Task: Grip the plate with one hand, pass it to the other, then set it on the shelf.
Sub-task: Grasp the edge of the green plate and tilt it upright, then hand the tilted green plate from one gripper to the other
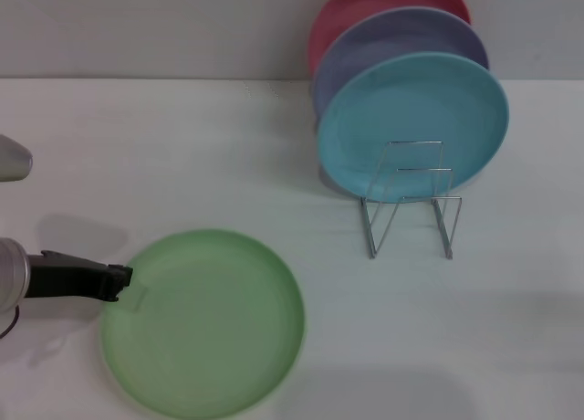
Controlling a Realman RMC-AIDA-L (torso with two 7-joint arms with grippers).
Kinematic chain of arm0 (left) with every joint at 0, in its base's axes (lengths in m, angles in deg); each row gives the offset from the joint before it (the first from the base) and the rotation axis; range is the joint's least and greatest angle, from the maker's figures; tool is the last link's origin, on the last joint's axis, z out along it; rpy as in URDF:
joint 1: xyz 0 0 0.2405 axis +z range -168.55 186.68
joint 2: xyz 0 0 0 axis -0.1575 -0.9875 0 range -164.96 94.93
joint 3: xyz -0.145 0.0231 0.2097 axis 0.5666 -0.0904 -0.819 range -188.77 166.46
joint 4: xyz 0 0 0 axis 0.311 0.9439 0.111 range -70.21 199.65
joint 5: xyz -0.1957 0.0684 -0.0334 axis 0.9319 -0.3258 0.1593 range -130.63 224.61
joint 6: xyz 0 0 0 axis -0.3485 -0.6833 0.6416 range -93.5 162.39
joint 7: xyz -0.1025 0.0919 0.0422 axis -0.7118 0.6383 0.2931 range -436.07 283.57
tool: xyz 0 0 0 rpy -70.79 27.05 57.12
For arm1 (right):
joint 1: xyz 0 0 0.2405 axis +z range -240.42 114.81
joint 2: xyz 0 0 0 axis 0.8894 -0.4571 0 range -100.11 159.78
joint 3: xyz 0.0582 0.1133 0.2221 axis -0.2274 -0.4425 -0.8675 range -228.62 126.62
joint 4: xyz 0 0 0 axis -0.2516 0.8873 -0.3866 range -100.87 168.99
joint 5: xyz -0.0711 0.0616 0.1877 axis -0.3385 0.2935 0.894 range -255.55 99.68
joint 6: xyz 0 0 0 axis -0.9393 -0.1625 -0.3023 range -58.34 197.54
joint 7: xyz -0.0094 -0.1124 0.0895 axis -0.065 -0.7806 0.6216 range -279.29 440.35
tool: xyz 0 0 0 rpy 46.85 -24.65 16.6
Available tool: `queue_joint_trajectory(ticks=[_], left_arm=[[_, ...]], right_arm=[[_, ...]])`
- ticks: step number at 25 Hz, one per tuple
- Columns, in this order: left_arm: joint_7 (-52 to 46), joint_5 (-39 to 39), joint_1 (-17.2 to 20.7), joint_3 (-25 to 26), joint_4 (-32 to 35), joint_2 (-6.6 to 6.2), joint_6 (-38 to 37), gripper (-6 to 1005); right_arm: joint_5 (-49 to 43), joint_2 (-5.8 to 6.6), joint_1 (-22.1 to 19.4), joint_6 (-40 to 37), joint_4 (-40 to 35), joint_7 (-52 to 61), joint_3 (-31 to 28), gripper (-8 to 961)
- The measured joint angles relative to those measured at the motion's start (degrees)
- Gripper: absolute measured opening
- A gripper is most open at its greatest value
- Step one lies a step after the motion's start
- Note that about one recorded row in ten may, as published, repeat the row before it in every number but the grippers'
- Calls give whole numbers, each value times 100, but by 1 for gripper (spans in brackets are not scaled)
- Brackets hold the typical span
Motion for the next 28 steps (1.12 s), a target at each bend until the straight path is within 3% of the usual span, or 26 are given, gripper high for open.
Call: queue_joint_trajectory(ticks=[8, 16, 18, 19, 20, 22, 24, 25, 28], left_arm=[[238, 329, 105, 65, 574, -17, 16, 25], [400, 393, 241, 192, 1229, -9, -185, 26], [445, 394, 266, 186, 1306, -6, -377, 26], [507, 394, 285, 165, 1317, -5, -635, 26], [507, 394, 285, 165, 1317, -5, -635, 26], [570, 395, 314, 130, 1295, 2, -947, 26], [594, 377, 351, 50, 1269, -4, -1295, 26], [594, 377, 351, 50, 1269, -4, -1295, 25], [599, 341, 362, 34, 1246, -7, -1438, 25]], right_arm=[[0, -5, 21, -106, 72, 0, 86, 816], [-44, 14, 231, -1651, 358, 57, 647, 815], [-203, 84, 401, -1842, 750, 36, 735, 815], [-577, 165, 687, -1765, 1064, 27, 731, 815], [-577, 165, 687, -1765, 1064, 27, 731, 815], [-1025, 172, 1126, -1459, 1073, 25, 743, 815], [-1324, 164, 1794, -492, 1136, 81, 740, 815], [-1324, 164, 1794, -492, 1136, 81, 740, 815], [-1555, 369, 2370, 779, 1407, 608, 735, 815]])
